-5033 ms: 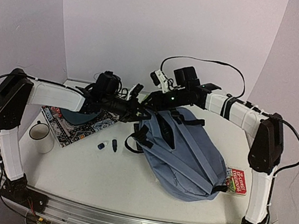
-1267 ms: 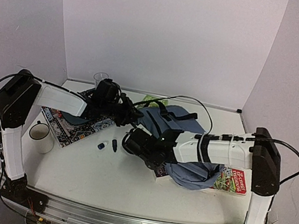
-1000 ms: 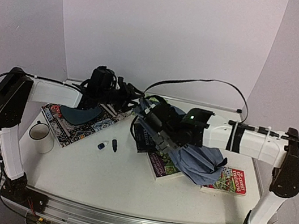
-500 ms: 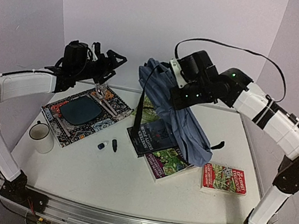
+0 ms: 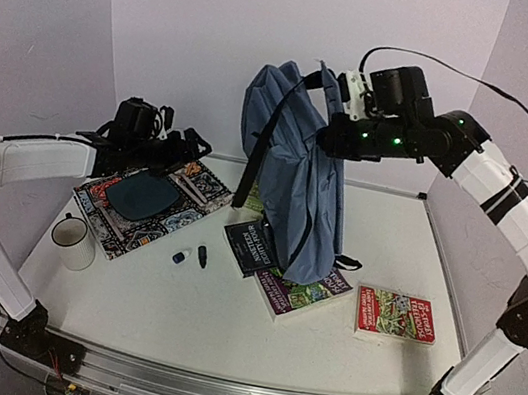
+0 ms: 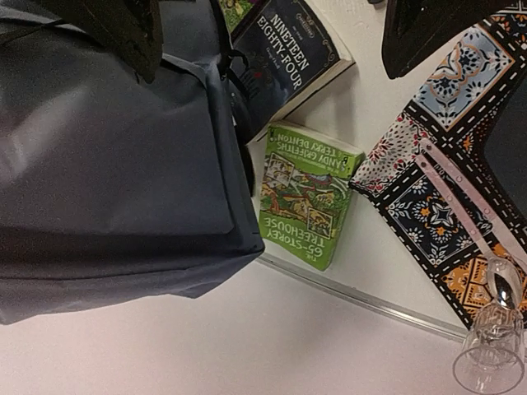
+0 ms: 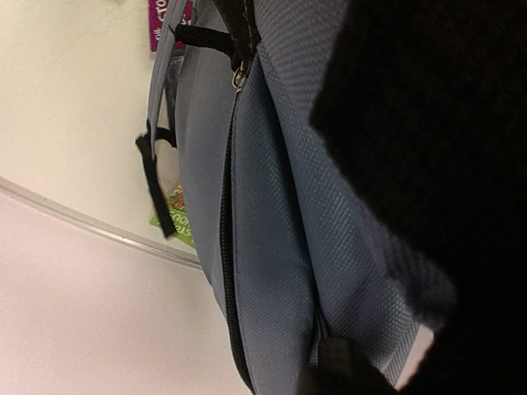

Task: Pack the student bag
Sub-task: Turn over the student bag with the book.

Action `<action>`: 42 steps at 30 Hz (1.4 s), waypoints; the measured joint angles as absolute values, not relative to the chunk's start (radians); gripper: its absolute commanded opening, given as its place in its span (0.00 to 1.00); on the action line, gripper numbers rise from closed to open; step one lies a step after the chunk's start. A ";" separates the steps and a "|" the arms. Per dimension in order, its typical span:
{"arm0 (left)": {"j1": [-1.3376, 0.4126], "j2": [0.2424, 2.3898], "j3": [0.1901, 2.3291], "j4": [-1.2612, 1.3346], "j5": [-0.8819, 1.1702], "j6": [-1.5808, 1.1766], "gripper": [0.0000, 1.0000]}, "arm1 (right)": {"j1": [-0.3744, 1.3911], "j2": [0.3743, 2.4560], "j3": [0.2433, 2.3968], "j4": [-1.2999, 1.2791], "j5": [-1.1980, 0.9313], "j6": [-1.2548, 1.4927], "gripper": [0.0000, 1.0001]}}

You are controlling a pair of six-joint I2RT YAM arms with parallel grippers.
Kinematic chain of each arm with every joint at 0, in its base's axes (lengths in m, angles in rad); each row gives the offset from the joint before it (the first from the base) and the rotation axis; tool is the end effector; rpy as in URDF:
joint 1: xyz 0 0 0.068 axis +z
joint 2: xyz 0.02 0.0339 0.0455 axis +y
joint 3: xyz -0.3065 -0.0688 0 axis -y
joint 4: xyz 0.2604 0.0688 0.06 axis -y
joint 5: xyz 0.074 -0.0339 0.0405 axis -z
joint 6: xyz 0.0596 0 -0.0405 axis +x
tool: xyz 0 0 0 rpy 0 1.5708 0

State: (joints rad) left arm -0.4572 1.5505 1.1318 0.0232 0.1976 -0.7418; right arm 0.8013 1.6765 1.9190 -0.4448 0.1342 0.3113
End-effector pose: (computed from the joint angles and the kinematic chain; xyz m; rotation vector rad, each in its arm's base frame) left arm 0.3522 -0.1863 0.3179 -0.1595 2.0847 -0.9549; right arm 0.2987 0.2969 0.5123 -0.3447 1.7899 0.6801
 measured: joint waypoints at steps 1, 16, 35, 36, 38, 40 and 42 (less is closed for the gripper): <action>-0.457 1.550 1.127 0.013 0.192 -0.734 0.94 | 0.788 1.660 1.898 -0.428 0.107 0.338 0.00; -0.523 1.544 1.122 -0.028 0.245 -0.626 0.94 | 0.541 1.355 1.075 0.180 -0.246 0.832 0.00; -0.674 1.752 1.229 -0.063 0.321 -0.563 0.93 | 0.367 1.231 0.856 -0.034 -0.120 0.639 0.85; -0.675 1.762 1.238 -0.063 0.321 -0.560 0.94 | 0.367 1.231 0.877 -0.089 -0.075 0.607 0.88; -0.678 1.785 1.252 -0.064 0.320 -0.553 0.93 | 0.367 1.228 0.922 -0.188 0.007 0.559 0.93; -0.682 1.810 1.265 -0.069 0.320 -0.547 0.93 | 0.367 1.220 0.968 -0.269 0.074 0.516 0.97; -0.686 1.841 1.281 -0.077 0.321 -0.543 0.93 | 0.367 1.206 1.018 -0.327 0.121 0.473 0.98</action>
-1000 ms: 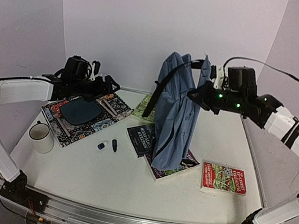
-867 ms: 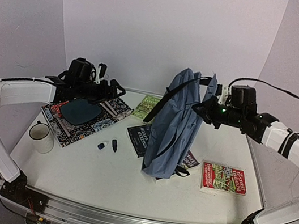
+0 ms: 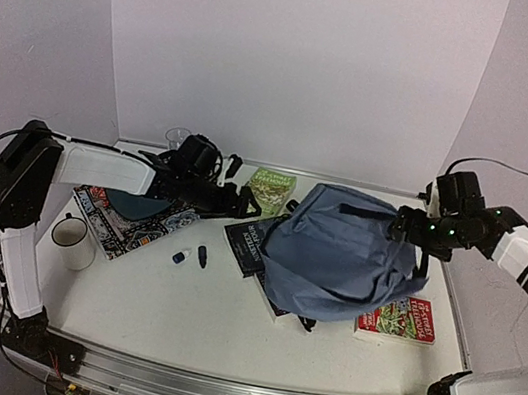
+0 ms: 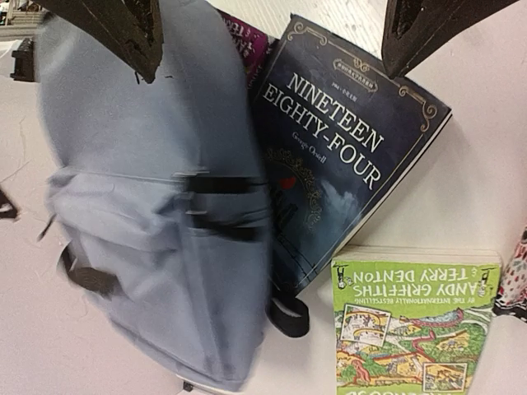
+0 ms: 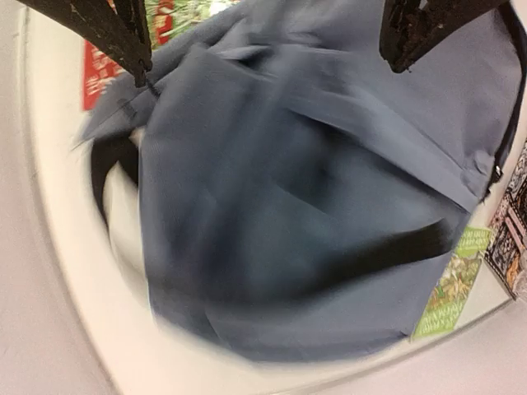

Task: Pack the student bag
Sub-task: Turn over the student bag with the book, then adjust the student bag with the book.

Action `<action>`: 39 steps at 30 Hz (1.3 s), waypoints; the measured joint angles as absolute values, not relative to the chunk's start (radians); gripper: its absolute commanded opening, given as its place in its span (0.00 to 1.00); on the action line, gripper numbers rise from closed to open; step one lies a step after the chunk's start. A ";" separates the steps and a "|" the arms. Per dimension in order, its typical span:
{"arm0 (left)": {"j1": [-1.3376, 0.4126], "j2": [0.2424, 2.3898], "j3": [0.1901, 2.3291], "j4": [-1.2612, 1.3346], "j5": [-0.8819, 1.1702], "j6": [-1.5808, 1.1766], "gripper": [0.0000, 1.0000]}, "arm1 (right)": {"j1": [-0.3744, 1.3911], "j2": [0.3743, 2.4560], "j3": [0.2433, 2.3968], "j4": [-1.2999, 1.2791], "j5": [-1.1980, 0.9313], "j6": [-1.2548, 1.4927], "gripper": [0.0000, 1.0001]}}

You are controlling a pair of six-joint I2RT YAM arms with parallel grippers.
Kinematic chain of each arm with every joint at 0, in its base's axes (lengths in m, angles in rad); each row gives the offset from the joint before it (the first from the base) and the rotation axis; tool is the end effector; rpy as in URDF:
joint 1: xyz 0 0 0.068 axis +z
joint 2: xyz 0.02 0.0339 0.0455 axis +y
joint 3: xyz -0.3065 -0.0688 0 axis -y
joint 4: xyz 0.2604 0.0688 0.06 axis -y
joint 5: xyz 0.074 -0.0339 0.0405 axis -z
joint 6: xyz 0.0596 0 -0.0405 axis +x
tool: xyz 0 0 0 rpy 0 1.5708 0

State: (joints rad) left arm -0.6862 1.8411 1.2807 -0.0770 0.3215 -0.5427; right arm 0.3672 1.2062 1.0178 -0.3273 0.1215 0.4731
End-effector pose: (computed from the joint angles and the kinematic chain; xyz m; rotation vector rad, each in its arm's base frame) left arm 0.3433 -0.3055 0.2436 0.3620 2.3431 -0.9994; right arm 0.2766 0.0987 0.3444 0.1858 2.0971 0.3832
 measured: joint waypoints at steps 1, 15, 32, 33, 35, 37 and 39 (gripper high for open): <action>-0.687 1.859 1.291 -0.079 0.323 -0.538 0.93 | 0.367 1.200 1.046 -0.346 0.140 0.452 0.98; -0.697 2.046 1.523 -0.123 0.445 -0.487 0.94 | 0.345 1.356 1.081 -0.330 0.155 0.354 0.98; -0.833 2.231 1.688 -0.133 0.481 -0.595 0.57 | 0.122 1.589 0.893 0.018 -0.230 0.476 0.95; -0.841 2.231 1.688 -0.134 0.466 -0.605 0.48 | 0.121 1.601 0.893 0.037 -0.260 0.476 0.94; -0.852 2.231 1.688 -0.134 0.440 -0.613 0.30 | 0.117 1.618 0.894 0.074 -0.317 0.475 0.91; -0.859 2.229 1.679 -0.132 0.397 -0.626 0.19 | 0.117 1.628 0.899 0.104 -0.384 0.468 0.89; -0.865 2.214 1.647 -0.131 0.348 -0.637 0.14 | 0.119 1.636 0.919 0.113 -0.438 0.460 0.86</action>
State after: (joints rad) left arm -0.8645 2.2140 1.6470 -0.1314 0.3478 -0.6371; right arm 0.1186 1.6363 0.9185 0.1130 -0.4382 0.4602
